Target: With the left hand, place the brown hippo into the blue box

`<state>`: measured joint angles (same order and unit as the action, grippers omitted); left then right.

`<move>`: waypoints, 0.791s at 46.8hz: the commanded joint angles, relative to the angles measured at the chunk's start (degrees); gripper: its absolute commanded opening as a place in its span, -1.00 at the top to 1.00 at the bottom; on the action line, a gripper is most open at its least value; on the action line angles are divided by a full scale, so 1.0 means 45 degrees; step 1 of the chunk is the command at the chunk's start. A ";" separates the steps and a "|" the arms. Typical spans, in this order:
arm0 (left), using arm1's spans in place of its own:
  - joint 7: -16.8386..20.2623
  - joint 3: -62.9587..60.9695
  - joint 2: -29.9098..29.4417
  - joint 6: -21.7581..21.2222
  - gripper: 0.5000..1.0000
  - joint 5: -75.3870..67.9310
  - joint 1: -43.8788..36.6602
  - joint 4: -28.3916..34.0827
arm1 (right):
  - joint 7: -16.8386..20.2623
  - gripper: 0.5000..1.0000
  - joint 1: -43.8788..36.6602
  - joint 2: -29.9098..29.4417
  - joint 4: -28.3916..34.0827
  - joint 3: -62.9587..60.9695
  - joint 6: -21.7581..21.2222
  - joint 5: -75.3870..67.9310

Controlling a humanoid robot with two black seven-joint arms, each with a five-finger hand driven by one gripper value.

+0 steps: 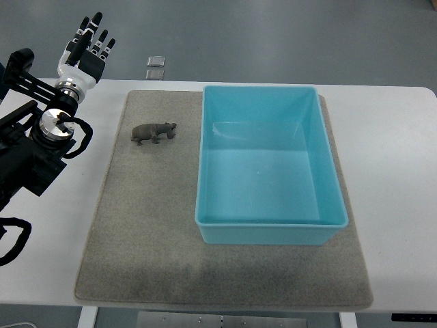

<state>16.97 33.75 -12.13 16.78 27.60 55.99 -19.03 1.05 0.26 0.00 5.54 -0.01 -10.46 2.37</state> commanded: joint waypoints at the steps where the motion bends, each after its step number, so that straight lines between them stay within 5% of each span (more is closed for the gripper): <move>1: -0.0001 -0.0001 -0.0020 -0.0018 -0.98 0.0000 -0.0002 -0.0048 | 0.0000 -0.74 0.0000 0.0000 0.0000 0.0003 0.0000 0.0000; 25: -0.0001 -0.0196 -0.0410 -0.0136 -0.98 -0.0078 0.0037 -0.0653 | 0.0000 -0.74 0.0000 0.0000 0.0000 0.0003 0.0000 0.0000; 37: 0.0019 -0.1132 -0.1191 -0.0682 -0.98 -0.1092 0.0135 -0.2196 | 0.0000 -0.74 0.0000 0.0000 0.0000 0.0003 0.0000 0.0000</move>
<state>17.05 30.26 -16.71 14.31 24.59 56.40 -27.49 1.06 0.27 0.00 5.54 0.00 -10.46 2.37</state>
